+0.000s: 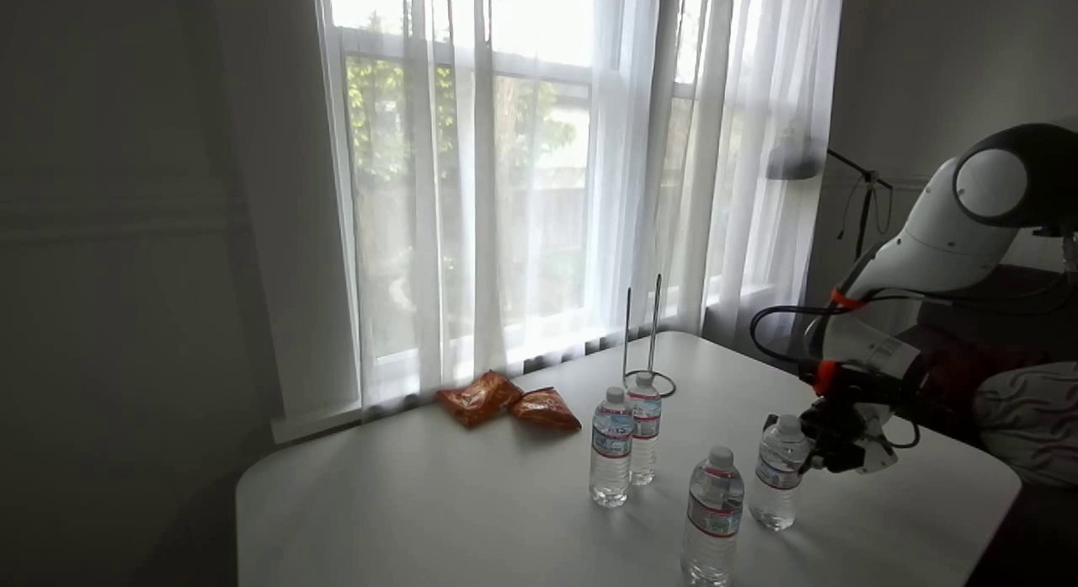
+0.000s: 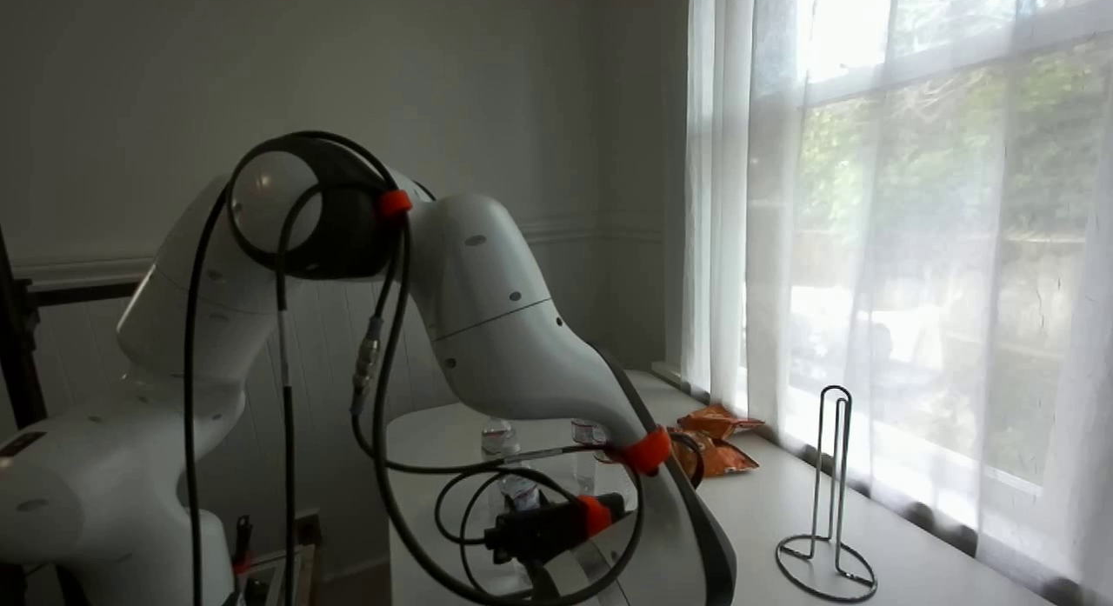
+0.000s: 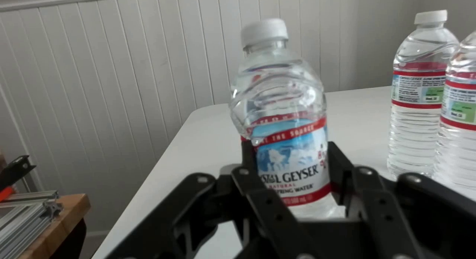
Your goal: Pick up the the fallen water bottles one by one and place them the right way up on the table
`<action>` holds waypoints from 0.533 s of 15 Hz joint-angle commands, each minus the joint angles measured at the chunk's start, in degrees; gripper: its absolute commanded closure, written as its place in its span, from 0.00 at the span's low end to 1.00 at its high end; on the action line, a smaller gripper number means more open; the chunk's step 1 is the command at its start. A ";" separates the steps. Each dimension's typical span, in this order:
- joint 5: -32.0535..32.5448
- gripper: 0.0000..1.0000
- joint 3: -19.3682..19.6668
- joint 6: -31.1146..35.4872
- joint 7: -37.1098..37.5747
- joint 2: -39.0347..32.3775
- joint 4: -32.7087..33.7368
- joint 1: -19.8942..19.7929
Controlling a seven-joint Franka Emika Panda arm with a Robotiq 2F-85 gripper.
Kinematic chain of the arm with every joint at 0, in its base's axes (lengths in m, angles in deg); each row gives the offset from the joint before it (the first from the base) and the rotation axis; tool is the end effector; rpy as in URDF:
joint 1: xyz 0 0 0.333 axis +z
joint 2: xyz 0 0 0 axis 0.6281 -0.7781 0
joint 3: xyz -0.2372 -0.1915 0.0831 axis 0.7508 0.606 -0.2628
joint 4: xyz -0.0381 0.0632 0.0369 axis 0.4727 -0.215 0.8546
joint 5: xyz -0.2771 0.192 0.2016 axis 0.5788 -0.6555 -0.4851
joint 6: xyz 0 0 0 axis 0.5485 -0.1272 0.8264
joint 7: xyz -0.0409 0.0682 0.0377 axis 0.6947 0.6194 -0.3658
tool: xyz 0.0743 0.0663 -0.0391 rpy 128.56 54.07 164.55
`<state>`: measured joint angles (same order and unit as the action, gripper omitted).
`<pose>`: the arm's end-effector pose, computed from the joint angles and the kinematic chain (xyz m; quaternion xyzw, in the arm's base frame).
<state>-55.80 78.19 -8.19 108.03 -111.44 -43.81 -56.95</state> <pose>0.4041 -0.1460 0.1257 -0.4682 0.5281 0.5323 0.4675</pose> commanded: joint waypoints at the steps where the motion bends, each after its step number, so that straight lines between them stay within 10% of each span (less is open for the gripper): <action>1: -2.31 0.78 0.88 -4.05 2.30 -3.43 2.26 -0.41; 8: -2.41 0.78 3.31 -4.19 4.20 -5.30 3.71 0.32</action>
<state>-57.44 79.88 -12.38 110.40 -115.08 -41.59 -56.97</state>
